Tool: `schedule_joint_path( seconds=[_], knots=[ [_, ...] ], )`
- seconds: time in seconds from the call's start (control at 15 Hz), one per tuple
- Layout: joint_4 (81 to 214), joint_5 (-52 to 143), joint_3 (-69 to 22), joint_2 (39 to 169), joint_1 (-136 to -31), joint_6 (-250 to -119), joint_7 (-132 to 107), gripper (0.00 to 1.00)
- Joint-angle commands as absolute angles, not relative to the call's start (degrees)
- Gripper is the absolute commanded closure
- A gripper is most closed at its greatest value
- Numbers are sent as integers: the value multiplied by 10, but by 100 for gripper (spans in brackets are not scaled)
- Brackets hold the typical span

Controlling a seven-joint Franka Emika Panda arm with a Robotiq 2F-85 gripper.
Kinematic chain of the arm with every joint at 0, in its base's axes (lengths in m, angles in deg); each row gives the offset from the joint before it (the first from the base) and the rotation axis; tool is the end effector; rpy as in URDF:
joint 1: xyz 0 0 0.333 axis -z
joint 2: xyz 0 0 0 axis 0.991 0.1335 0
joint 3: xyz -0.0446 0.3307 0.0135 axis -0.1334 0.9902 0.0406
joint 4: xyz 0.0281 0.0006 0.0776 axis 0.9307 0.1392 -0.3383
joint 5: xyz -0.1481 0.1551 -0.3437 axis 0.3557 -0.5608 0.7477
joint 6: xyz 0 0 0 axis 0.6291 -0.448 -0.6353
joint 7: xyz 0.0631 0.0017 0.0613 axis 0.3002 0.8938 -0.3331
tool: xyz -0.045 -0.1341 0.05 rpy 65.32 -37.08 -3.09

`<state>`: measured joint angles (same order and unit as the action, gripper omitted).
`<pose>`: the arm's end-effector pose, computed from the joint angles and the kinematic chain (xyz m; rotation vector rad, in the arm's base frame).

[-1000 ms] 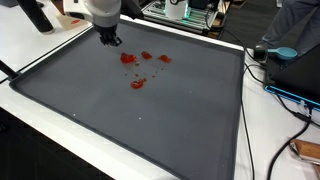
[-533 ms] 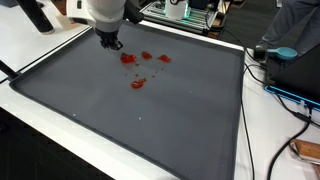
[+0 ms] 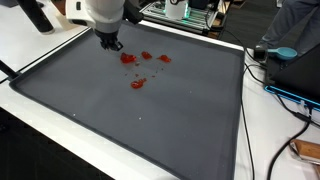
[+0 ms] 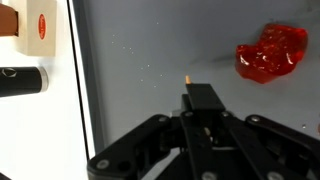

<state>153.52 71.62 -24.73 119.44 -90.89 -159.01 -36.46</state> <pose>0.6423 -0.0114 0.2235 2.5461 -0.2163 -0.2787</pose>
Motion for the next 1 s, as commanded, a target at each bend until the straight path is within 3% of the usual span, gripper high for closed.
schedule_joint_path(
  seconds=[0.0, 0.93],
  knots=[
    [1529, 681, -240, 1190, -895, -1598, -323, 97],
    [1541, 473, -213, 1097, -822, -1603, -118, 97]
  ],
)
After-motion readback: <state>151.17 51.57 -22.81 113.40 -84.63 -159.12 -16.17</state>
